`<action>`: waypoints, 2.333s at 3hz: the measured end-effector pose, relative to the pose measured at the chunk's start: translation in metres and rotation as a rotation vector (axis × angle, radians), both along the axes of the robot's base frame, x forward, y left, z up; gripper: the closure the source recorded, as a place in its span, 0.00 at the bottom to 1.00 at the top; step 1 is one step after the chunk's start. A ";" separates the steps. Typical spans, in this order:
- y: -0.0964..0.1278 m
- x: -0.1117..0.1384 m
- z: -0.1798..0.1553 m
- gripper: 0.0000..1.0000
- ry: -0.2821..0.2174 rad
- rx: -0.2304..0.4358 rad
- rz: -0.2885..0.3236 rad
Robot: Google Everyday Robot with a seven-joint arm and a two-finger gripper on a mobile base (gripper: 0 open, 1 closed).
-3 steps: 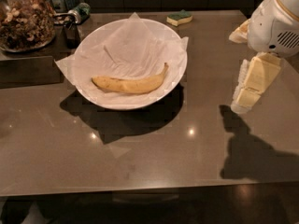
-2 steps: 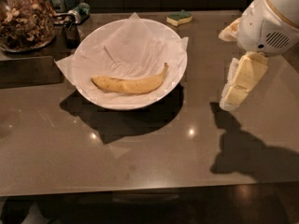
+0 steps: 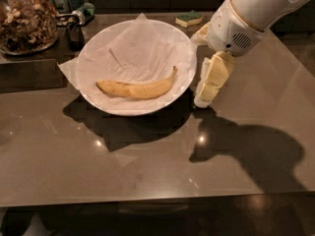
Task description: Pick banana from white bowl
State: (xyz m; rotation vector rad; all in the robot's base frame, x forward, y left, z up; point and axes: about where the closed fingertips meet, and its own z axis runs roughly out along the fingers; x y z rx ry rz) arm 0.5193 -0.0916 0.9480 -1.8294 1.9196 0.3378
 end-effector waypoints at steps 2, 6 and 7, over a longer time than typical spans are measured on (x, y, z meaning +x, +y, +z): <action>0.014 0.003 0.002 0.00 -0.016 0.027 0.035; 0.093 0.048 -0.019 0.00 -0.017 0.166 0.145; 0.094 0.048 -0.021 0.02 -0.015 0.167 0.145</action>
Offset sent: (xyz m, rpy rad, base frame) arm 0.0070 0.0279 0.0028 0.0613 -0.0302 0.0767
